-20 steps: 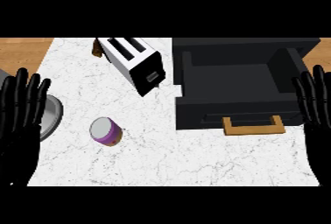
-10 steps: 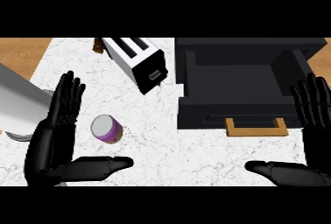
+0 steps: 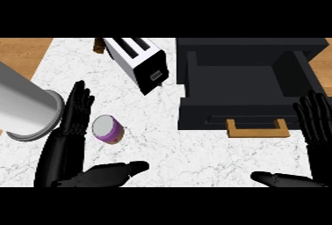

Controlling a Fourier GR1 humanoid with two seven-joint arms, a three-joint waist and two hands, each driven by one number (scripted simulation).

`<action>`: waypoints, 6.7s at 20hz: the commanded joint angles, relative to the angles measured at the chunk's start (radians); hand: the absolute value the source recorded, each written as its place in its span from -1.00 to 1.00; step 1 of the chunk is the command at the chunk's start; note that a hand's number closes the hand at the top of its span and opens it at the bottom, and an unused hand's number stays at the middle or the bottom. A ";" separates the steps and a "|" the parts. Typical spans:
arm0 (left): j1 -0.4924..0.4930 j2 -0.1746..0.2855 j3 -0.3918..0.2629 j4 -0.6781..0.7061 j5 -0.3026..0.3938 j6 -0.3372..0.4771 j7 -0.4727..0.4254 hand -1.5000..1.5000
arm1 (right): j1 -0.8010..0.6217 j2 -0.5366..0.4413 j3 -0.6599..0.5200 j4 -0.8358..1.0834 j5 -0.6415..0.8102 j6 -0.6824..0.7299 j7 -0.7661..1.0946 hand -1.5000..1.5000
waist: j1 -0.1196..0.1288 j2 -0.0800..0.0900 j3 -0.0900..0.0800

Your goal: Pick up the can, place it into the drawer and close the drawer

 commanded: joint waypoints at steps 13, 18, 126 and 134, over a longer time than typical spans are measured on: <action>0.039 0.021 0.079 0.088 0.100 0.033 -0.059 -1.00 | 0.074 0.035 -0.041 0.007 -0.006 0.060 -0.085 -1.00 | 0.001 0.001 -0.001; -0.014 0.008 0.138 0.253 0.135 0.032 -0.174 -1.00 | 0.153 0.013 -0.102 -0.008 -0.061 0.128 -0.134 -1.00 | -0.004 0.001 -0.001; -0.316 0.131 0.387 1.016 0.505 -0.226 -0.744 1.00 | 0.205 0.094 -0.215 -0.117 -0.121 0.229 -0.114 -1.00 | -0.002 -0.001 0.000; -0.284 0.081 0.274 0.767 0.430 -0.156 -0.593 1.00 | 0.169 0.074 -0.231 -0.127 -0.111 0.230 -0.057 -1.00 | 0.002 -0.001 0.000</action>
